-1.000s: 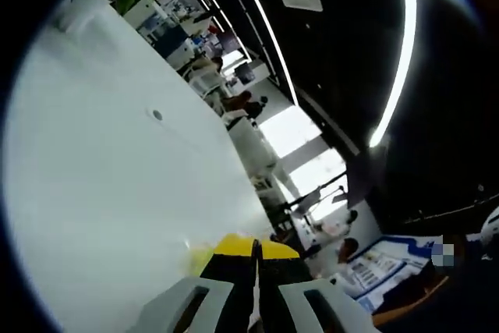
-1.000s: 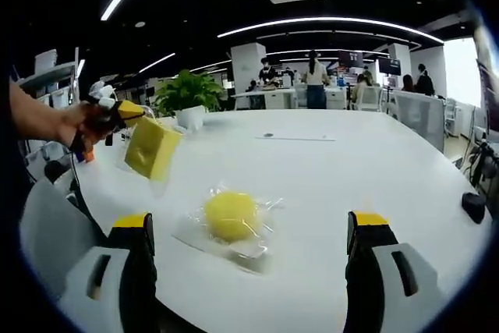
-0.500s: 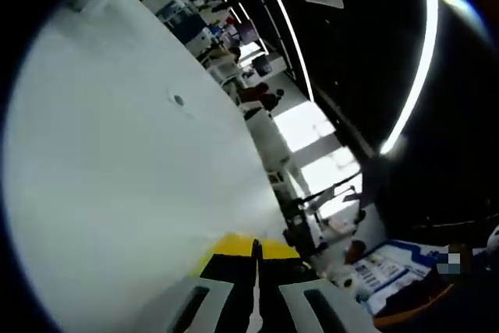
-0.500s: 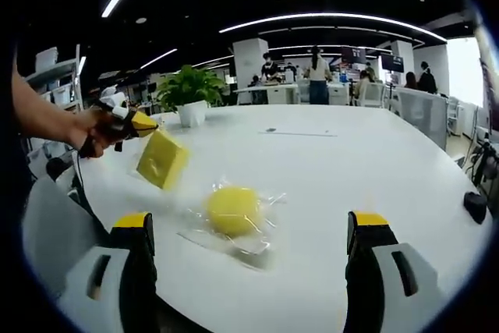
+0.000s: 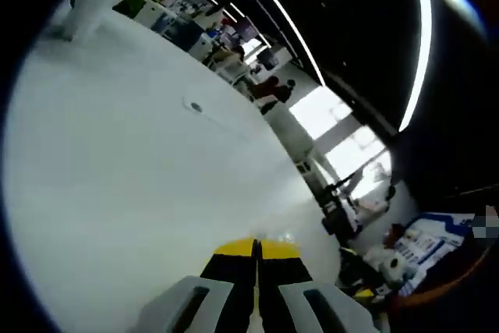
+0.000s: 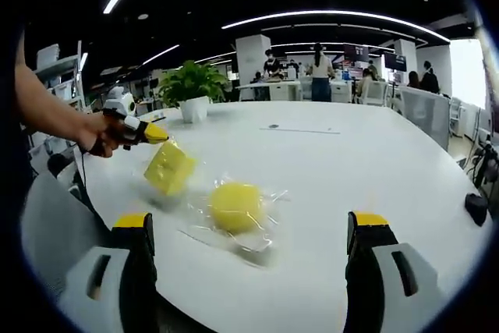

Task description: Compare the silicone blocks by pressing each to a similar depth, holding the contact briefly, and releasing to observe deformation and rebound differences across the visible hardness samples.

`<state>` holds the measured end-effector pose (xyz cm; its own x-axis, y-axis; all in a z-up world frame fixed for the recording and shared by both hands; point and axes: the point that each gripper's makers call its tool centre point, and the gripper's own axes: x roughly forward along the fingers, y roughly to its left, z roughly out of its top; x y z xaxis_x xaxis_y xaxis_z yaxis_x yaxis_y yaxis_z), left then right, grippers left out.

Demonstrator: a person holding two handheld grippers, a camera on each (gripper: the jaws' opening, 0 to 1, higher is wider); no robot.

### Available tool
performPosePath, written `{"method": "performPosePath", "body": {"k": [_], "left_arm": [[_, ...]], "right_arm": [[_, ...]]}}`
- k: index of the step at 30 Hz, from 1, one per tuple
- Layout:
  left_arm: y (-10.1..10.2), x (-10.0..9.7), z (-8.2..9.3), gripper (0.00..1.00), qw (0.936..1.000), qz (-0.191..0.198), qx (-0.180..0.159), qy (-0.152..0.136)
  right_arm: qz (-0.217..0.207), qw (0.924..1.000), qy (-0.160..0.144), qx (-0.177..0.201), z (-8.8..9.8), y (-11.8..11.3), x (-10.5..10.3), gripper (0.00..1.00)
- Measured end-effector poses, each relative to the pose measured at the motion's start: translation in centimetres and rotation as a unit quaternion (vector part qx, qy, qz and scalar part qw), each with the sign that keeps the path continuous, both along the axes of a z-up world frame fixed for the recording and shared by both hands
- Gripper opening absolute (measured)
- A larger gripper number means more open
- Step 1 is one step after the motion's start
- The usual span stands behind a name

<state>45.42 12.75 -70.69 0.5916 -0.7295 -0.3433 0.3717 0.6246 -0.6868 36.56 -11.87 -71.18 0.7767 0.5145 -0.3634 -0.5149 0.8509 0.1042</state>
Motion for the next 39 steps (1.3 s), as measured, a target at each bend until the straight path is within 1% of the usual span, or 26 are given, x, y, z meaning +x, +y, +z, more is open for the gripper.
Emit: {"method": "performPosePath", "body": {"k": [1,2,3,5,6,7,8,9,10,11,13,15,18,20,21,23,24,26,28,30,31,32,33,34,36,39], "left_arm": [[0.4,0.1,-0.4,0.0,0.9998,0.002,0.021,-0.003],[0.4,0.2,-0.5,0.0,0.9993,-0.005,0.033,-0.015],[0.7,0.3,-1.0,0.0,0.998,-0.009,0.056,-0.029],[1.4,0.6,-1.8,0.0,0.9959,-0.004,0.086,-0.03],[1.6,0.7,-2.1,0.0,0.994,-0.008,0.102,-0.04],[1.4,0.6,-2.0,0.0,0.9927,-0.018,0.106,-0.054],[1.7,0.8,-2.1,0.0,0.9871,-0.026,0.135,-0.082],[1.9,0.8,-2.3,0.0,0.9866,-0.025,0.14,-0.081],[1.8,0.8,-2.4,0.0,0.9888,-0.025,0.128,-0.074],[1.9,0.8,-2.6,0.0,0.9883,-0.025,0.13,-0.077],[2.4,1.0,-3.3,0.0,0.9846,-0.026,0.154,-0.079],[2.5,1.4,-3.7,0.0,0.9854,-0.024,0.152,-0.073],[2.6,1.5,-4.2,0.0,0.9838,-0.026,0.161,-0.075],[2.9,1.5,-4.5,0.0,0.9784,-0.032,0.188,-0.08],[2.8,1.5,-4.7,0.0,0.9787,-0.035,0.185,-0.081],[2.8,1.4,-5.0,0.0,0.9735,-0.051,0.203,-0.092],[2.9,1.4,-5.1,0.0,0.9729,-0.053,0.205,-0.092],[2.9,1.2,-5.3,0.0,0.9743,-0.055,0.2,-0.088],[3.4,1.0,-6.0,0.0,0.9706,-0.059,0.217,-0.086],[3.9,0.7,-6.6,0.0,0.9651,-0.066,0.237,-0.089],[4.2,0.6,-6.9,0.0,0.9642,-0.064,0.241,-0.089],[4.3,0.6,-7.0,0.0,0.9646,-0.061,0.24,-0.09],[4.3,0.6,-6.9,0.0,0.9715,-0.045,0.218,-0.081],[4.3,0.7,-6.8,0.0,0.9753,-0.036,0.205,-0.073],[4.4,0.7,-7.0,0.0,0.9713,-0.043,0.219,-0.084],[4.3,0.9,-7.1,0.0,0.9707,-0.044,0.22,-0.086]], "right_arm": [[-0.001,1.0,0.001,-0.001,0.0,0.0,0.0,0.96],[-0.002,1.0,0.001,-0.001,0.0,-0.1,0.0,0.96],[-0.004,1.0,0.0,0.001,0.0,-0.1,0.1,0.96],[-0.005,1.0,-0.001,0.002,0.1,-0.2,0.1,0.96],[-0.005,1.0,-0.001,0.003,0.1,-0.2,0.1,0.96],[-0.004,1.0,-0.001,0.002,0.1,-0.1,0.1,0.96],[-0.002,1.0,-0.002,-0.002,0.1,-0.1,0.1,0.96],[-0.001,1.0,-0.002,-0.006,0.1,-0.1,0.1,0.96],[0.001,1.0,-0.002,-0.007,0.0,-0.1,0.0,0.96],[0.001,1.0,-0.003,-0.006,0.0,0.0,0.0,0.96],[0.0,1.0,-0.003,-0.007,0.0,-0.1,0.1,0.96],[-0.002,1.0,-0.001,-0.004,0.0,-0.1,0.0,0.96],[0.003,1.0,-0.002,-0.008,0.0,0.1,-0.1,0.96],[-0.003,0.9999,-0.013,-0.006,0.4,-0.2,0.1,0.96],[-0.009,0.9999,-0.012,-0.003,0.4,-0.5,0.2,0.96],[-0.013,0.9999,-0.002,-0.003,0.0,-0.6,0.3,0.96],[-0.012,0.9999,-0.001,-0.004,0.0,-0.6,0.2,0.96],[-0.007,0.9999,-0.006,-0.01,0.1,-0.4,0.2,0.96],[-0.01,0.9999,-0.004,-0.008,0.0,-0.5,0.2,0.96],[-0.013,0.9999,-0.002,-0.004,0.0,-0.7,0.2,0.96],[-0.012,0.9999,0.0,-0.005,-0.1,-0.6,0.2,0.96],[-0.01,0.9999,0.0,-0.009,-0.1,-0.6,0.2,0.96],[-0.008,0.9999,0.0,-0.009,-0.2,-0.5,0.1,0.96],[-0.004,0.9999,0.012,-0.003,-0.4,-0.3,-0.1,0.96],[-0.006,0.9997,0.021,-0.006,-0.8,-0.4,0.0,0.96],[-0.006,0.9998,0.017,-0.008,-0.7,-0.4,0.0,0.96]]}}
